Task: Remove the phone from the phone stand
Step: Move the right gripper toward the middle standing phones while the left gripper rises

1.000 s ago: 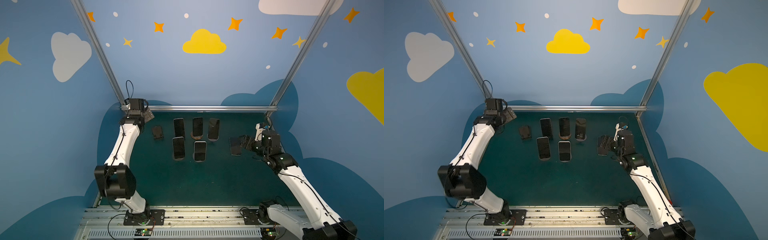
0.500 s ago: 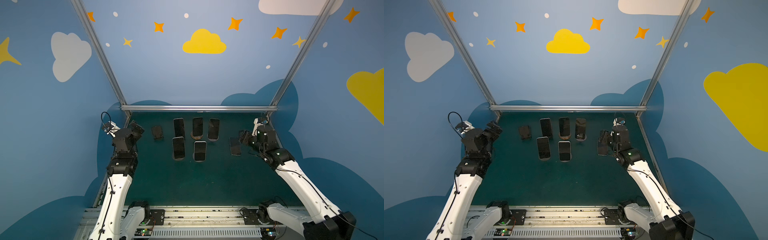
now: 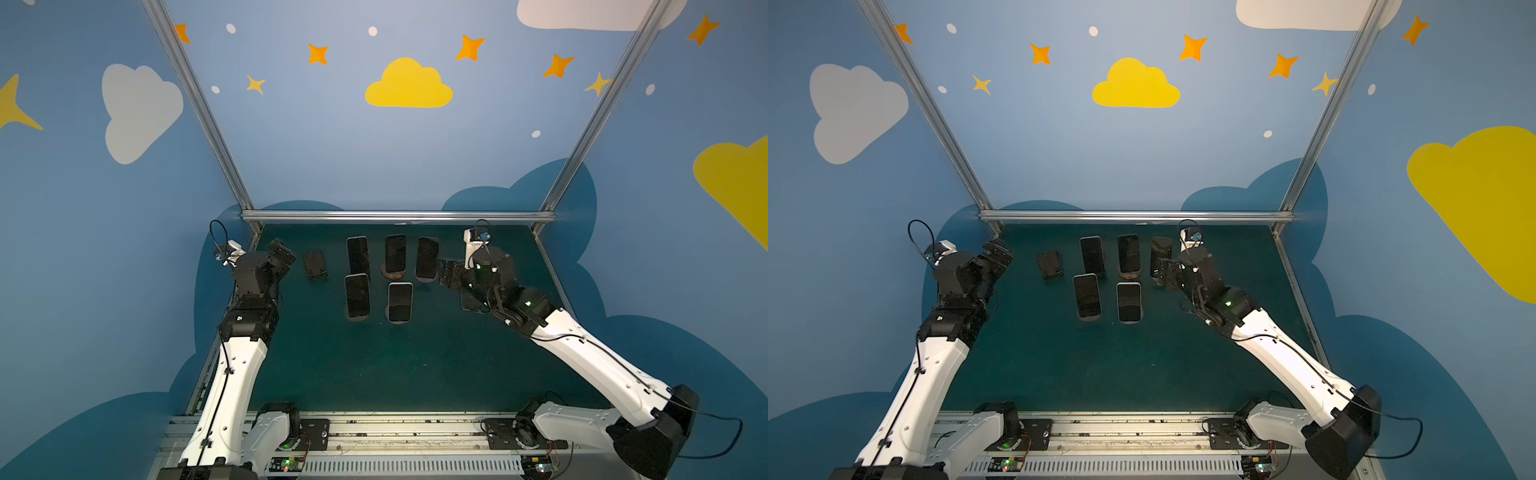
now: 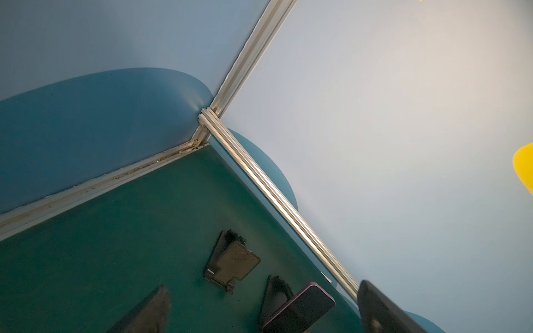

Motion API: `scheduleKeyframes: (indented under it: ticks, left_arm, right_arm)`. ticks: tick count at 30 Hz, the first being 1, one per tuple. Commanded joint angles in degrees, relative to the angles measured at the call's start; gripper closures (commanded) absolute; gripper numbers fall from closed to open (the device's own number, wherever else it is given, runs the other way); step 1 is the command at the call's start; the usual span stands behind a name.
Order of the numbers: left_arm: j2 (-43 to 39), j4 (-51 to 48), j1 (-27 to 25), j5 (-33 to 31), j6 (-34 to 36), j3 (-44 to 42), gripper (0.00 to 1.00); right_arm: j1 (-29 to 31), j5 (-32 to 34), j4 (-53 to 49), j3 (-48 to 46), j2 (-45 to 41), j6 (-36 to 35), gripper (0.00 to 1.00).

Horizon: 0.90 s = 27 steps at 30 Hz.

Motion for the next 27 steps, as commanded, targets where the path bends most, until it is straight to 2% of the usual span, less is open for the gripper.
scheduleKeyframes:
  ticks: [1, 3, 4, 6, 10, 13, 16, 23, 27]
  left_arm:
    - [0.9, -0.1, -1.3, 3.2, 5.6, 2.7, 0.0]
    - [2.4, -3.8, -2.3, 2.2, 10.3, 6.0, 0.0]
    - [2.6, -3.9, -2.4, 2.3, 10.8, 6.4, 0.0]
    - [2.1, -1.7, -2.3, 4.4, 9.4, 4.7, 0.0]
    - [2.2, 0.6, -2.3, 10.2, 7.0, 3.8, 0.0]
    - [2.6, 0.7, -1.4, 12.0, 5.8, 4.0, 0.0]
    - [2.4, 2.5, -1.2, 12.0, 5.3, 2.8, 0.0]
    - [4.6, 8.2, -1.6, 20.6, 3.0, 1.5, 0.0]
    - [4.7, 8.8, -2.6, 21.1, 2.7, 1.0, 0.0]
  right_arm:
    - [2.1, 7.6, -4.1, 7.0, 3.8, -2.6, 0.13]
    - [2.5, 7.4, -5.2, 8.2, 3.7, -3.6, 0.15]
    - [3.3, 9.6, -4.0, 7.8, 2.7, -3.0, 0.2]
    - [4.5, 14.0, -1.4, 7.3, 1.0, -0.3, 0.2]
    - [5.5, 11.1, -6.0, 12.7, 3.3, 0.6, 0.21]
    - [8.4, 12.2, -10.0, 15.3, 5.2, 0.5, 0.22]
    - [11.7, 11.7, -11.4, 15.4, 4.5, 0.9, 0.22]
    - [16.4, 14.0, -19.5, 13.7, 0.2, 5.9, 0.22]
    - [18.2, 15.8, -19.6, 11.2, -2.6, 5.4, 0.13]
